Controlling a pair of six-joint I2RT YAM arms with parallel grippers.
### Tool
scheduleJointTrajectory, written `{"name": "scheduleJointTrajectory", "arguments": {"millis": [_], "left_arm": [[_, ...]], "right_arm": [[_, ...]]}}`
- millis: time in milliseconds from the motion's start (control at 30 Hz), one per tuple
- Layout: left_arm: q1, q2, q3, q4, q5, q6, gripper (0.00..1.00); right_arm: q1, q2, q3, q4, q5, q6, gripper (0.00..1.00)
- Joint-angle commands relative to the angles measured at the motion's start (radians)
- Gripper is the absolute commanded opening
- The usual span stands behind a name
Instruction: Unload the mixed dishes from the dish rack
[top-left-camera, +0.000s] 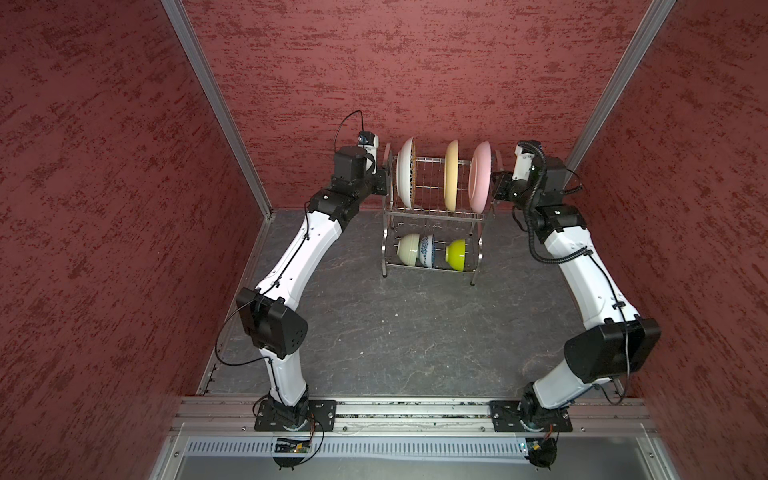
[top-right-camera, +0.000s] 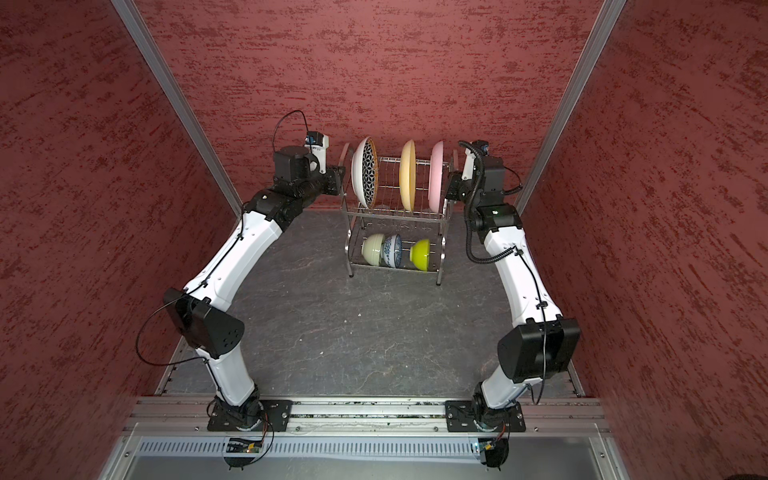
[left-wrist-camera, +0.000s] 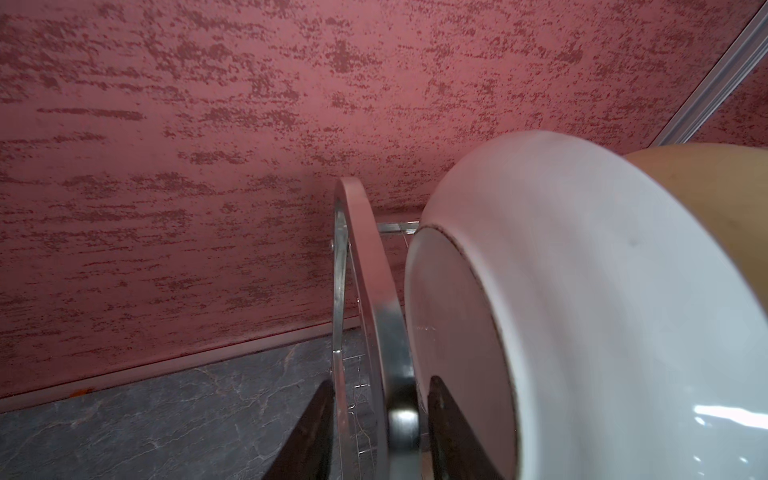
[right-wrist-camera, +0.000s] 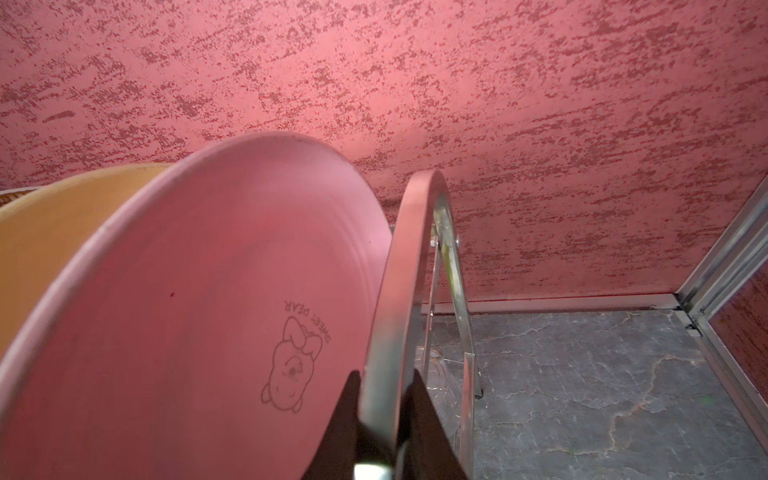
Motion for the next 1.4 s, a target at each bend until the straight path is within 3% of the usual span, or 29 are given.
{"name": "scheduleJointTrajectory", "arguments": {"millis": [0, 167, 333, 700, 1367], "left_arm": [[0.002, 0.017, 0.029, -0.009, 0.034, -0.022, 0.38], [0.0, 0.054, 0.06, -0.015, 0.05, -0.033, 0.4], [0.0, 0.071, 0.077, -0.02, 0.047, -0.035, 0.19], [-0.018, 0.045, 0.072, -0.027, 0.02, -0.027, 0.0], [-0.009, -0.136, -0.12, 0.029, -0.035, -0.022, 0.0]], "right_arm": [[0.021, 0.02, 0.007, -0.075, -0.026, 0.063, 0.0], [0.02, 0.025, 0.003, -0.074, -0.03, 0.064, 0.0], [0.021, 0.029, -0.002, -0.071, -0.033, 0.064, 0.0], [0.022, 0.041, 0.006, -0.062, -0.077, 0.075, 0.0], [0.095, 0.091, 0.052, -0.056, -0.099, 0.103, 0.0]]}}
